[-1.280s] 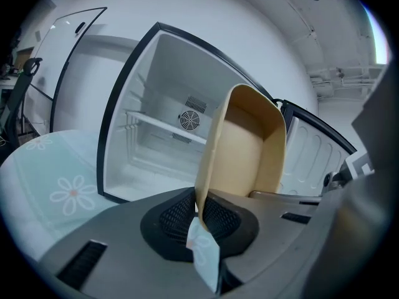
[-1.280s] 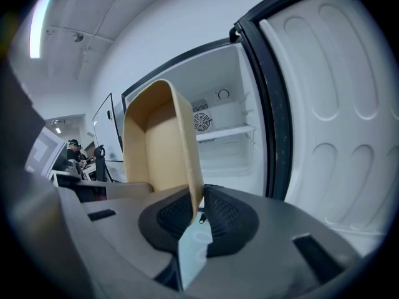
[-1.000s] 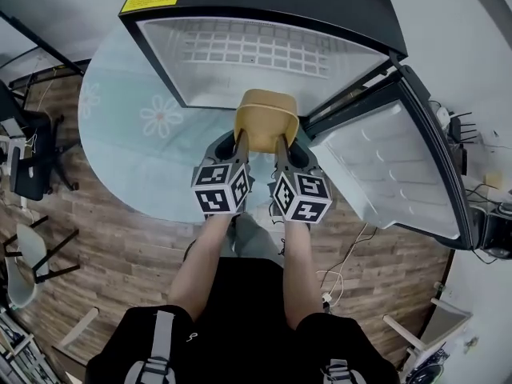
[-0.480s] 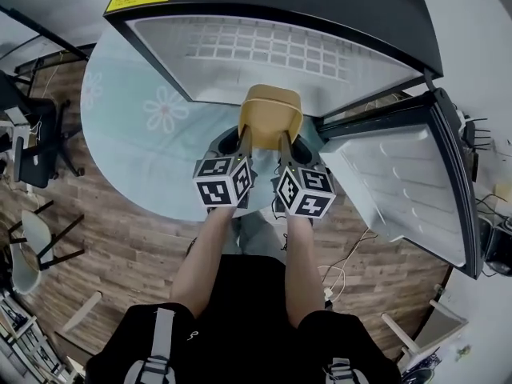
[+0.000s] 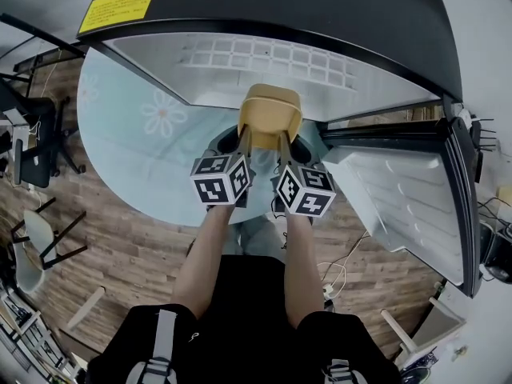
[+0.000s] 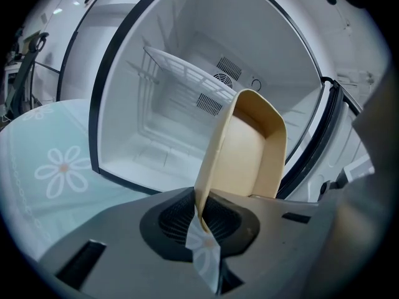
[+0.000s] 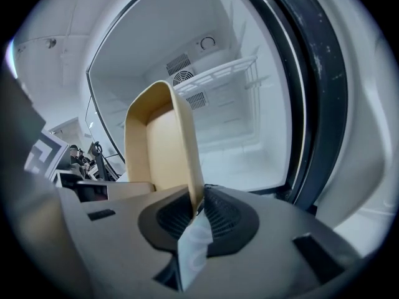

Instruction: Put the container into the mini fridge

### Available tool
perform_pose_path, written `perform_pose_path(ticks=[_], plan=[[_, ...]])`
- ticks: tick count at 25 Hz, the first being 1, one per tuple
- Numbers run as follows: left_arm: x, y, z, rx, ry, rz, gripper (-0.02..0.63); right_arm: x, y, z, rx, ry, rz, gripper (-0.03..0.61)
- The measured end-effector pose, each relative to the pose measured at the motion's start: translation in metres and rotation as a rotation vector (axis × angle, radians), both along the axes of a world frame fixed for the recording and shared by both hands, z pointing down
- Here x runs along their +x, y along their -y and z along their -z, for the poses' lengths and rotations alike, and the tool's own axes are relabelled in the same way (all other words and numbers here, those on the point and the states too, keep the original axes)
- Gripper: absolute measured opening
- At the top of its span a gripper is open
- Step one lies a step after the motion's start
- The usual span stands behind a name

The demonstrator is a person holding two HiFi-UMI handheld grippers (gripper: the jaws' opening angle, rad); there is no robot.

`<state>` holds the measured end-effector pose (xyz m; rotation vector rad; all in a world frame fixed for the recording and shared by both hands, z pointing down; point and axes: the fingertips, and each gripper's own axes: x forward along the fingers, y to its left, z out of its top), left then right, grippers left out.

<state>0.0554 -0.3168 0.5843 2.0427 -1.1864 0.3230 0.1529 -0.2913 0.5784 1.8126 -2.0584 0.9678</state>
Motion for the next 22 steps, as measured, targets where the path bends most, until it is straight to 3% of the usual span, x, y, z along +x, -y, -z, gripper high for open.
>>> perform_pose_path(ticks=[22], plan=[[-0.005, 0.043, -0.035, -0.094, -0.05, 0.069, 0.046, -0.004, 0.042, -0.037, -0.074, 0.065, -0.011, 0.049]])
